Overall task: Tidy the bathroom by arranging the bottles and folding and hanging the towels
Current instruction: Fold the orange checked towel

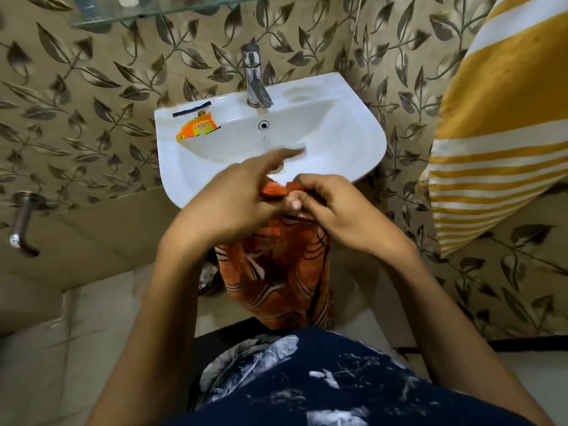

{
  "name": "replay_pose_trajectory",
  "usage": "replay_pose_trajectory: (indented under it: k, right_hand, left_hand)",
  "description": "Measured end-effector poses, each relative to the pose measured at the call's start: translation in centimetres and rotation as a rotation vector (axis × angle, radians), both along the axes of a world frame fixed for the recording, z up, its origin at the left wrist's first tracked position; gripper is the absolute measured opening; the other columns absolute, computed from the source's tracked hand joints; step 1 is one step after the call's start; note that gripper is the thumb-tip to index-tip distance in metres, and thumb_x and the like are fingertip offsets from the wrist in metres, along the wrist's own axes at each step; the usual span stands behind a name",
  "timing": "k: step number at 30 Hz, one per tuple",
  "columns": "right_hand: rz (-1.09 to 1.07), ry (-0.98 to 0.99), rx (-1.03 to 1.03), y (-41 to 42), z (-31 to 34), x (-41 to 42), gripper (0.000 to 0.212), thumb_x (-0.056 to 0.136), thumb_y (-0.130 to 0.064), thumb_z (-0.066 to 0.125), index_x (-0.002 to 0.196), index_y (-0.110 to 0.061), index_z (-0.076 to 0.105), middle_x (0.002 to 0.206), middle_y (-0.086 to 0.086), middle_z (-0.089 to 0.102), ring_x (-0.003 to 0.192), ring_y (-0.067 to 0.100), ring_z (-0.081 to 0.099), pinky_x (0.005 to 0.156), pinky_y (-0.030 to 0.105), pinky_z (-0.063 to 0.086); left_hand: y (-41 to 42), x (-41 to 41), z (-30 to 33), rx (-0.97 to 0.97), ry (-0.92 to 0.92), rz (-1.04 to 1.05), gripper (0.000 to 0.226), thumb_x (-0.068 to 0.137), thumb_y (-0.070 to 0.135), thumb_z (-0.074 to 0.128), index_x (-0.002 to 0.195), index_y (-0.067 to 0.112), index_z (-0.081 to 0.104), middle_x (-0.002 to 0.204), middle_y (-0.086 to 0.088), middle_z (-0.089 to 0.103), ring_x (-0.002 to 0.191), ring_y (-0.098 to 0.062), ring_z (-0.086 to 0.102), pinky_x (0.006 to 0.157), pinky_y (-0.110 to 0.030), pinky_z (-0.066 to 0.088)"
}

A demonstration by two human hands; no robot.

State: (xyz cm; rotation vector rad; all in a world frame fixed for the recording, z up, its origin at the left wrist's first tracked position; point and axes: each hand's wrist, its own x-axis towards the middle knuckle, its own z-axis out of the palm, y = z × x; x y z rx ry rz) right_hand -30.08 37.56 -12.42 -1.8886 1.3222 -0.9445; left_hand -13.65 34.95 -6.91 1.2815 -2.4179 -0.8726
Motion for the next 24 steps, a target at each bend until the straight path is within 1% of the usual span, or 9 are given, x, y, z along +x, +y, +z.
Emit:
replay_pose_trajectory:
  k: [2, 4, 7, 10, 14, 19, 21, 22, 24]
  right_hand:
    - [-0.020, 0.007, -0.016, -0.3, 0.6, -0.3, 0.017, 0.095, -0.017, 0.052, 0.081, -0.010, 0.060, 0.075, 0.003, 0.063, 0.073, 0.009, 0.058, 0.070, 0.033, 0.045]
    - [-0.029, -0.075, 0.013, -0.3, 0.7, -0.6, 0.009, 0.093, -0.020, 0.057, 0.087, -0.015, 0.062, 0.082, 0.004, 0.068, 0.080, 0.015, 0.064, 0.074, 0.034, 0.050]
    - [-0.012, -0.171, 0.072, -0.2, 0.1, -0.9, 0.006, 0.090, -0.024, 0.062, 0.089, -0.025, 0.057, 0.081, -0.010, 0.067, 0.077, -0.002, 0.064, 0.071, 0.019, 0.049]
    - [0.039, -0.196, 0.080, -0.1, -0.8, -0.9, 0.005, 0.089, -0.015, 0.061, 0.093, -0.015, 0.057, 0.082, -0.013, 0.061, 0.078, -0.001, 0.063, 0.072, 0.018, 0.049]
    - [0.000, -0.149, 0.156, 0.0, -3.1, -1.4, 0.003, 0.089, -0.004, 0.059, 0.092, -0.004, 0.058, 0.087, 0.012, 0.063, 0.083, 0.032, 0.064, 0.079, 0.046, 0.051]
    - [-0.041, -0.123, 0.248, 0.6, -5.0, -1.7, 0.011, 0.094, -0.008, 0.054, 0.088, -0.001, 0.060, 0.082, 0.003, 0.062, 0.078, 0.011, 0.059, 0.076, 0.028, 0.046]
    - [-0.042, -0.157, 0.262, 0.7, -4.8, -1.4, 0.014, 0.096, -0.014, 0.051, 0.090, -0.003, 0.058, 0.083, 0.013, 0.061, 0.078, 0.014, 0.056, 0.074, 0.038, 0.046]
    - [-0.035, -0.174, 0.266, 0.7, -4.5, -1.1, 0.018, 0.097, -0.019, 0.049, 0.090, -0.003, 0.056, 0.085, 0.019, 0.060, 0.079, 0.016, 0.054, 0.074, 0.044, 0.045]
    - [-0.011, -0.226, 0.263, 0.9, -3.7, -0.4, 0.021, 0.098, -0.024, 0.047, 0.089, -0.006, 0.056, 0.084, 0.007, 0.062, 0.084, 0.012, 0.057, 0.078, 0.038, 0.045]
  left_hand:
    - [-0.1, -0.3, -0.4, -0.064, -0.065, 0.021, 0.033, 0.082, 0.040, 0.064, 0.113, 0.030, 0.061, 0.101, 0.002, 0.066, 0.092, -0.014, 0.059, 0.081, -0.034, 0.047]
    - [-0.3, -0.2, -0.5, -0.135, -0.035, 0.061, 0.025, 0.080, 0.043, 0.065, 0.088, 0.020, 0.066, 0.081, -0.001, 0.066, 0.078, -0.017, 0.058, 0.067, -0.033, 0.044]
    - [-0.5, -0.1, -0.5, -0.166, 0.006, 0.060, 0.023, 0.081, 0.039, 0.065, 0.074, 0.017, 0.064, 0.068, -0.001, 0.062, 0.070, -0.017, 0.056, 0.060, -0.031, 0.039]
    - [-0.6, 0.0, -0.2, -0.165, 0.117, 0.066, 0.020, 0.084, 0.035, 0.062, 0.075, 0.018, 0.064, 0.073, -0.003, 0.065, 0.075, -0.022, 0.059, 0.066, -0.036, 0.045]
    - [-0.8, 0.3, 0.2, -0.120, 0.338, 0.110, 0.016, 0.088, 0.027, 0.061, 0.075, 0.019, 0.062, 0.066, 0.005, 0.060, 0.061, -0.004, 0.053, 0.060, -0.020, 0.043]
    - [-1.7, 1.3, 0.0, -0.079, 0.540, 0.362, 0.016, 0.087, 0.032, 0.062, 0.072, 0.024, 0.062, 0.062, 0.013, 0.061, 0.056, 0.000, 0.054, 0.059, -0.020, 0.046]
    - [-2.0, 1.5, -0.6, -0.025, 0.551, 0.475, 0.008, 0.086, 0.026, 0.064, 0.090, 0.019, 0.064, 0.075, 0.005, 0.064, 0.054, 0.003, 0.057, 0.056, -0.019, 0.047]
    - [-1.9, 1.5, -0.9, 0.014, 0.556, 0.506, 0.018, 0.086, 0.024, 0.065, 0.102, 0.020, 0.061, 0.085, 0.000, 0.063, 0.055, 0.004, 0.059, 0.053, -0.015, 0.048]
    - [-1.6, 1.6, -1.4, 0.058, 0.486, 0.451, 0.039, 0.084, 0.024, 0.067, 0.119, 0.032, 0.052, 0.099, 0.004, 0.057, 0.068, 0.003, 0.062, 0.053, -0.012, 0.049]
